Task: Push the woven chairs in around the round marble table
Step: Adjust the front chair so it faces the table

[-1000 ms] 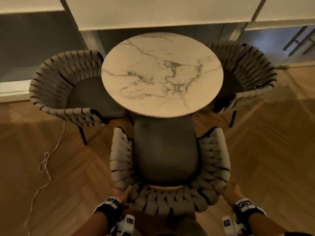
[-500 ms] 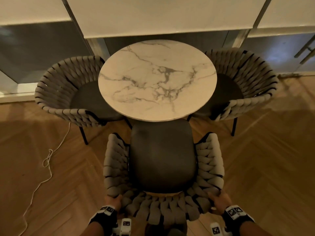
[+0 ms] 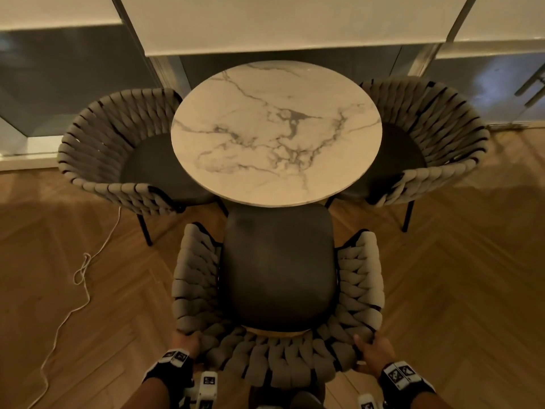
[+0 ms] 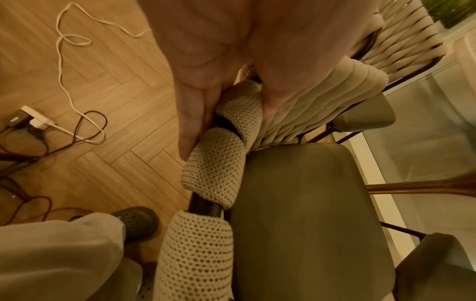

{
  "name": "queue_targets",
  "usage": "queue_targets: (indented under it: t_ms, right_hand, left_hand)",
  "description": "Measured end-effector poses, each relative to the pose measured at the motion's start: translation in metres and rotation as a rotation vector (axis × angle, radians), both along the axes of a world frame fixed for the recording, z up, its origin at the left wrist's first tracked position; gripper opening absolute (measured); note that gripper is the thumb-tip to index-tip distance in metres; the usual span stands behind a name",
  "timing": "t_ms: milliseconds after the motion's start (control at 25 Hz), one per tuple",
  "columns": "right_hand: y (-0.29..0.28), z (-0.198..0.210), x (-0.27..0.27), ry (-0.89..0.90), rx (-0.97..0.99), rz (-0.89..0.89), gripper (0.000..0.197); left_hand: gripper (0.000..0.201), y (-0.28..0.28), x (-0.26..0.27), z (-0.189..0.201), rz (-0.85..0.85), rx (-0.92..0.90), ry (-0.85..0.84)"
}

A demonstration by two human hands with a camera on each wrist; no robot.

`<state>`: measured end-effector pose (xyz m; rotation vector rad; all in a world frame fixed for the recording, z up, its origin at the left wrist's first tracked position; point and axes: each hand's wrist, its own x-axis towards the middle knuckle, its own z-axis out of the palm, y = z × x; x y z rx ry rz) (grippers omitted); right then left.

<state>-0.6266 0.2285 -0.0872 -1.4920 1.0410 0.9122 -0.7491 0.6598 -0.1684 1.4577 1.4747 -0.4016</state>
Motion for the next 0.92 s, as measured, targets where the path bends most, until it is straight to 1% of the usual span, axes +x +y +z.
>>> queue_targets:
  t_ms: [80, 120, 160, 280, 320, 400, 440, 520, 600, 640, 720, 760, 800, 840, 880, 920]
  right_hand:
    - [0.006, 0.0, 0.006, -0.018, -0.012, 0.005, 0.023]
    - [0.009, 0.0, 0.008, -0.029, -0.025, 0.006, 0.021]
    - [0.011, -0.001, 0.011, -0.033, -0.043, 0.013, 0.019]
    - [0.018, 0.0, 0.012, -0.045, -0.06, 0.016, 0.014]
    - [0.018, -0.002, 0.011, -0.046, -0.066, 0.015, 0.011]
    - [0.017, -0.004, 0.01, -0.036, -0.064, 0.006, 0.01]
    - [0.015, -0.007, 0.007, -0.032, -0.071, -0.013, 0.009]
    - [0.011, -0.013, -0.002, -0.02, -0.074, -0.009, 0.011]
    - [0.006, -0.02, -0.013, 0.011, -0.077, 0.011, 0.018]
    - [0.003, -0.024, -0.018, 0.021, -0.085, 0.004, 0.018]
    - [-0.004, -0.033, -0.025, 0.036, -0.107, 0.003, 0.019]
    - [-0.005, -0.033, -0.026, 0.048, -0.119, 0.021, 0.019]
    - [-0.008, -0.035, -0.027, 0.052, -0.124, 0.023, 0.018]
    - [-0.011, -0.037, -0.028, 0.047, -0.126, 0.03, 0.017]
    - [-0.014, -0.037, -0.027, 0.046, -0.126, 0.042, 0.019]
    - [-0.016, -0.039, -0.027, 0.041, -0.14, 0.065, 0.022]
  left_hand:
    - [0.026, 0.017, -0.003, -0.03, -0.017, 0.015, -0.016]
    - [0.027, 0.023, -0.004, -0.042, -0.013, -0.003, -0.032]
    - [0.024, 0.025, -0.001, -0.045, -0.013, 0.006, -0.028]
    - [0.018, 0.009, 0.015, 0.006, 0.012, 0.017, -0.051]
    - [0.016, 0.009, 0.014, 0.005, 0.03, 0.018, -0.064]
    - [0.015, -0.005, 0.019, 0.034, 0.045, 0.027, -0.063]
    - [0.016, -0.011, 0.019, 0.047, 0.04, 0.035, -0.079]
    - [0.025, -0.019, 0.016, 0.066, 0.027, 0.057, -0.091]
    - [0.028, -0.016, 0.008, 0.059, 0.033, 0.067, -0.074]
    - [0.025, -0.014, 0.001, 0.05, 0.044, 0.051, -0.069]
    - [0.017, -0.004, -0.019, 0.005, 0.02, -0.027, -0.001]
    - [0.02, -0.003, -0.026, -0.006, -0.017, -0.018, 0.021]
    - [0.022, -0.003, -0.033, -0.016, -0.014, -0.014, 0.018]
    - [0.023, -0.011, -0.036, -0.008, -0.009, -0.014, 0.018]
    - [0.024, -0.022, -0.03, 0.022, -0.016, -0.02, 0.0]
    - [0.031, -0.029, -0.027, 0.04, -0.033, -0.009, 0.013]
